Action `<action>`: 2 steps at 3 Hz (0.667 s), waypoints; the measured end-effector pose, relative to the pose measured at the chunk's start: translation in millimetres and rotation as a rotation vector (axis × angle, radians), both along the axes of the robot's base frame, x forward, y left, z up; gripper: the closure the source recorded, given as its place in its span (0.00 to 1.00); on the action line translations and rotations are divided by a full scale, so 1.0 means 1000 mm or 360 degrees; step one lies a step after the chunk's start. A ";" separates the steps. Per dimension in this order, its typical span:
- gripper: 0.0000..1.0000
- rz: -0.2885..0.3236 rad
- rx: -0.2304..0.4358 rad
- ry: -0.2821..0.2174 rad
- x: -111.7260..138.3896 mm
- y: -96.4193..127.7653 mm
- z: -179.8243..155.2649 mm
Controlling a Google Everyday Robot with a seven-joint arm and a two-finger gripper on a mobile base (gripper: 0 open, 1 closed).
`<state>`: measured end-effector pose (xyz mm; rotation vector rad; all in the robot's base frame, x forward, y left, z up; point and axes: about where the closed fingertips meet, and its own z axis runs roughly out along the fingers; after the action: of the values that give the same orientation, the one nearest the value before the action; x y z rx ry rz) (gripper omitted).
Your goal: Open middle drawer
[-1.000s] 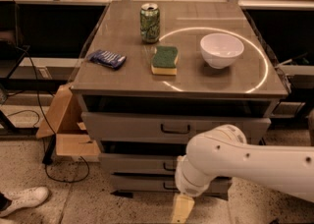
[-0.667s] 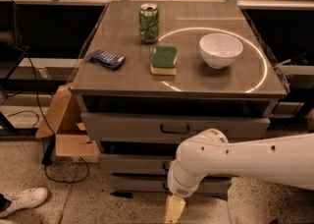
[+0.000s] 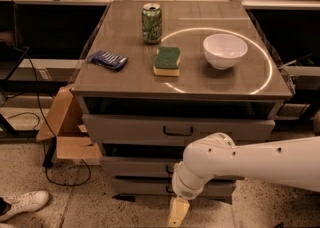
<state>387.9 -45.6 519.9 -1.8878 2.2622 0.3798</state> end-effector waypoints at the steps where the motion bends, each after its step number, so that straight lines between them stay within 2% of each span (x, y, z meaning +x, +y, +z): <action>1: 0.00 -0.0027 0.0129 -0.0028 0.033 0.005 -0.037; 2: 0.00 -0.0027 0.0130 -0.0025 0.033 0.006 -0.038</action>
Offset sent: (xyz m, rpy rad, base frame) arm 0.0501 0.0057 -0.0522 0.1142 -0.0298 -0.0276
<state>421.1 -39.9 481.8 -1.8244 2.2158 0.4467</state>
